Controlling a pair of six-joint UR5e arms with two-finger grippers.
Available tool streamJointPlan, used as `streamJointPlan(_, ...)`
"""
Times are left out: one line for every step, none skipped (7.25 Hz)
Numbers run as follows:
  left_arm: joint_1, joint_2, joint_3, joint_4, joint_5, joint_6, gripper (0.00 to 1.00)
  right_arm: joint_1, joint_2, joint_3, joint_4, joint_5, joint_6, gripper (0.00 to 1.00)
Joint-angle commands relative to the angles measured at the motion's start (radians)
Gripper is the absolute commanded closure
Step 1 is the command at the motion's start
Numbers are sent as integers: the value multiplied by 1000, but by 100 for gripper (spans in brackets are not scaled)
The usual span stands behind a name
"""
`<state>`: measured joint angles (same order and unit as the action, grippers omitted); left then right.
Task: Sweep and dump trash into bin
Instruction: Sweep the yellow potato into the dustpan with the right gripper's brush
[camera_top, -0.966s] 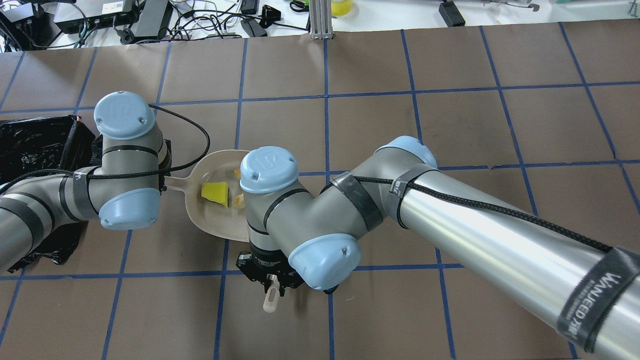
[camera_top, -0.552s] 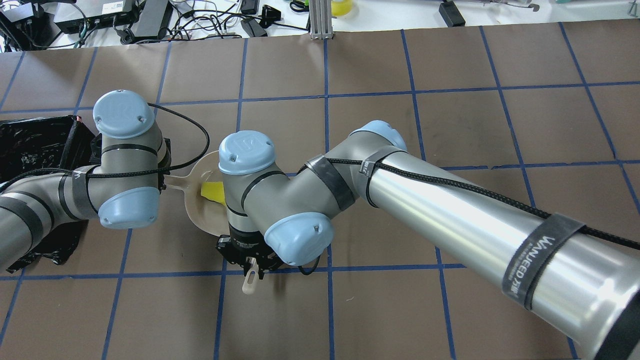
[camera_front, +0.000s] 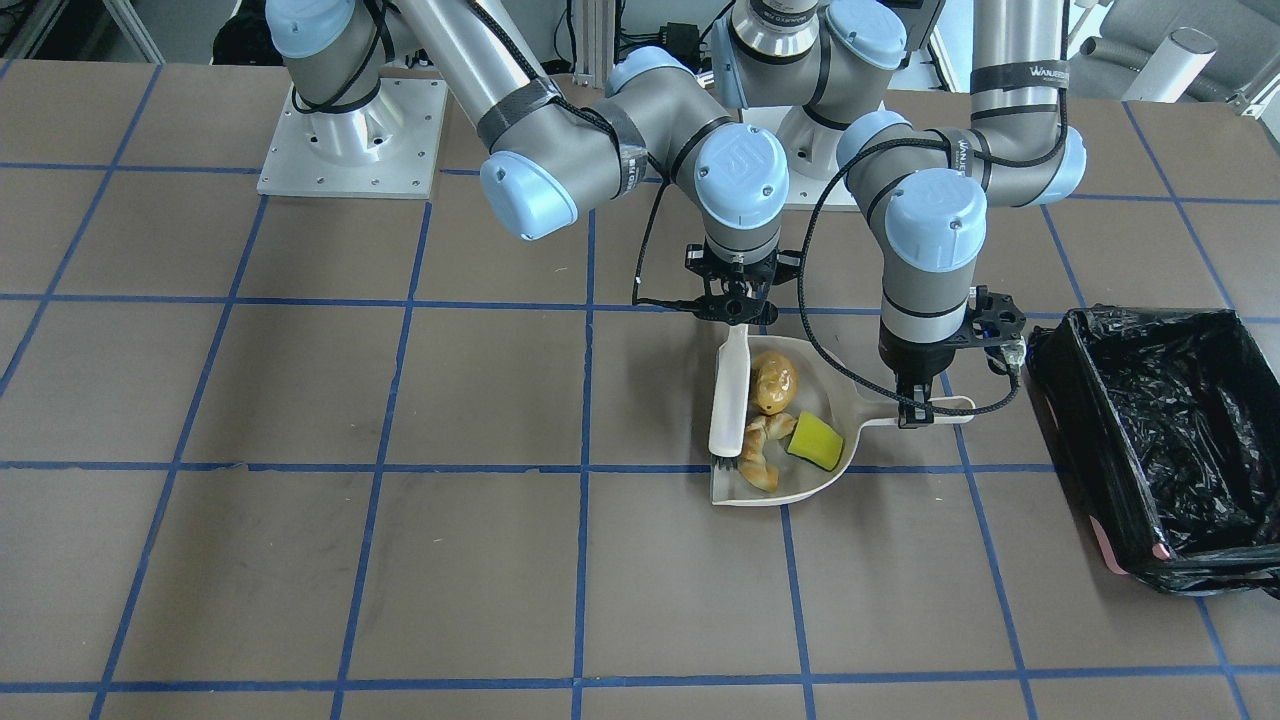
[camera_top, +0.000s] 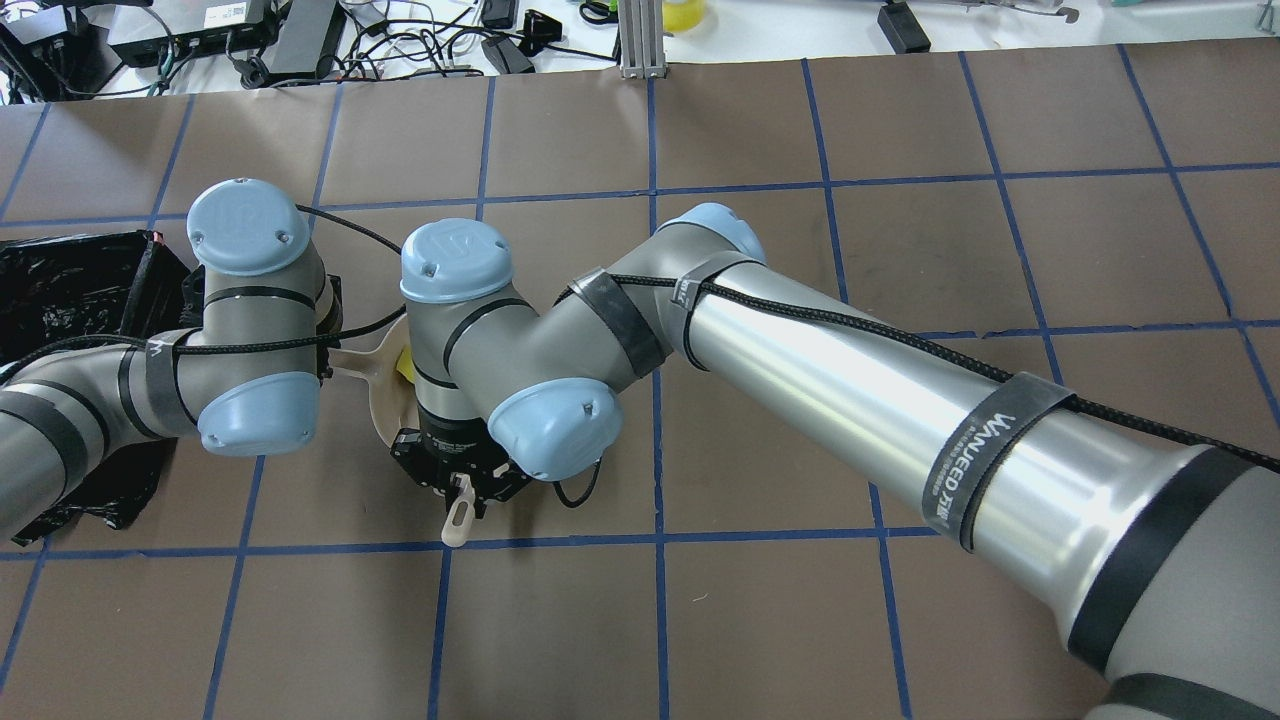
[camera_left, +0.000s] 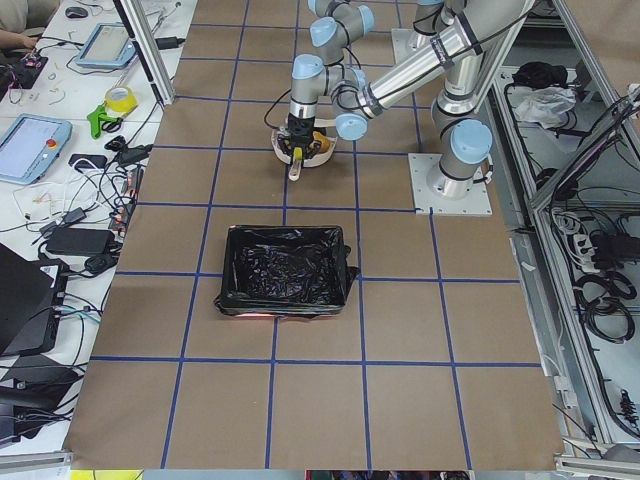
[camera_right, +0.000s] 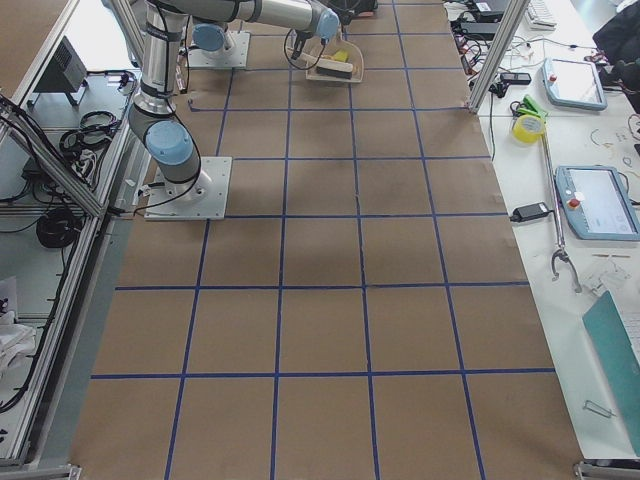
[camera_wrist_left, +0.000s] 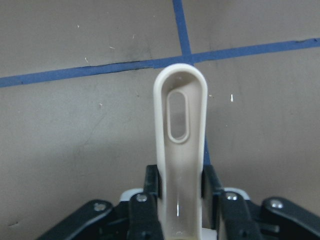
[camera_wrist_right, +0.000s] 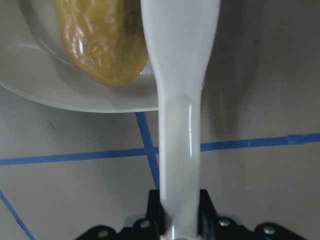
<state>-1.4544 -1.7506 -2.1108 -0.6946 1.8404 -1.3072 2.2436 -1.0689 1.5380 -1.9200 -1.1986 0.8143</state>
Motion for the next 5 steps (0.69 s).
streamJointPlan(0,-3,0,3,-1,-1,100,-4,0,-15,18,-31,-12,91)
streamJointPlan(0,-6,0,3,-1,-1,100,-19,-20,-12,27,-41,-27,91)
streamJointPlan(0,-6,0,3,-3,0,100,-22,-52,-6,77,-53,-79,91)
streamJointPlan(0,-6,0,3,-4,-1,100,-33,-62,-6,111,-85,-98,91)
streamJointPlan(0,-6,0,3,-4,-1,100,-48,-75,-7,116,-93,-104,91)
